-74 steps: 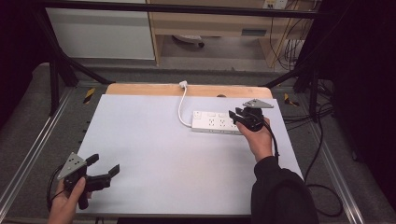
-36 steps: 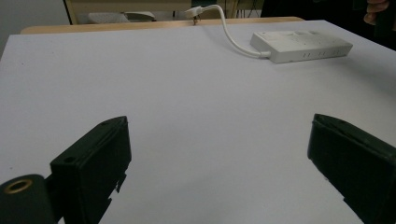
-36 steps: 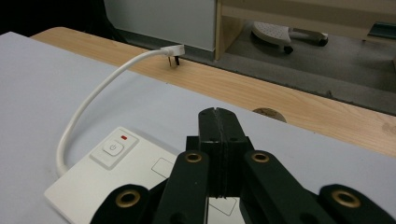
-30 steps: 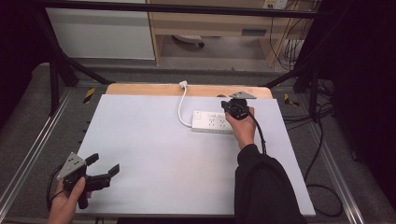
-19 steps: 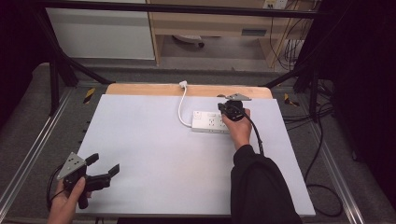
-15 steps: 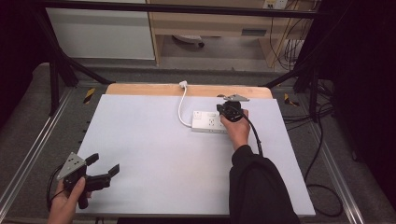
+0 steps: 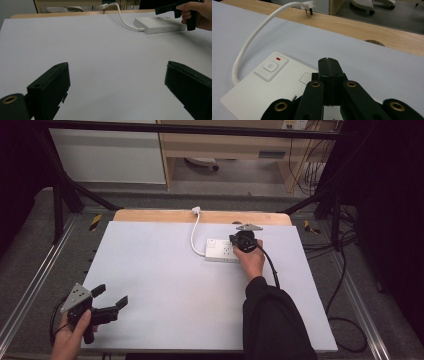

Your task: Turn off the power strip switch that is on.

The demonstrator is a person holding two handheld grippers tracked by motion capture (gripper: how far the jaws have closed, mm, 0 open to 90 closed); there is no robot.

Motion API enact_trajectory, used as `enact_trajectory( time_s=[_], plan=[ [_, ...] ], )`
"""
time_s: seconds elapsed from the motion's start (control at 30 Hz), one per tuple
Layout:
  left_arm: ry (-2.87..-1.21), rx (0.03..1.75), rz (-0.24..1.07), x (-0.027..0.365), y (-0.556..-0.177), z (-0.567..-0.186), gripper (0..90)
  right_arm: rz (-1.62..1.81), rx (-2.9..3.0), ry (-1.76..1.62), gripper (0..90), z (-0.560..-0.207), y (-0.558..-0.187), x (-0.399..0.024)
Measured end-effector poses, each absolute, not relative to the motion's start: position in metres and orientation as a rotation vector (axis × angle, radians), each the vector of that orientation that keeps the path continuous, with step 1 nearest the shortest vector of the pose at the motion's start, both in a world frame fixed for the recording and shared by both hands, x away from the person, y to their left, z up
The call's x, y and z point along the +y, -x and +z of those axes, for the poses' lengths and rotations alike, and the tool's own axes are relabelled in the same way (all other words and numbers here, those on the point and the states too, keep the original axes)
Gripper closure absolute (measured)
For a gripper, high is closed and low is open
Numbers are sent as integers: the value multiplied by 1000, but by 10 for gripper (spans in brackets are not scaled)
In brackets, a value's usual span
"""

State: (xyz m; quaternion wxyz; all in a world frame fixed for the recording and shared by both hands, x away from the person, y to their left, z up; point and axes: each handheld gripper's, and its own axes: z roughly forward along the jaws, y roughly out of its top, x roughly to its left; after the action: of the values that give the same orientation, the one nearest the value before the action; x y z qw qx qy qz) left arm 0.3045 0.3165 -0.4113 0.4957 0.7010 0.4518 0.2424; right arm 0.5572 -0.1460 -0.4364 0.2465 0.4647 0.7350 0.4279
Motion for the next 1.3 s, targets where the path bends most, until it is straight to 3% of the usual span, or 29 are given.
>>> enact_trajectory(
  time_s=[1.3],
  plan=[
    [-1700,1090,582,316,-304,-411,60,1155,2010,-1277,900,-444,-557,-143]
  ],
)
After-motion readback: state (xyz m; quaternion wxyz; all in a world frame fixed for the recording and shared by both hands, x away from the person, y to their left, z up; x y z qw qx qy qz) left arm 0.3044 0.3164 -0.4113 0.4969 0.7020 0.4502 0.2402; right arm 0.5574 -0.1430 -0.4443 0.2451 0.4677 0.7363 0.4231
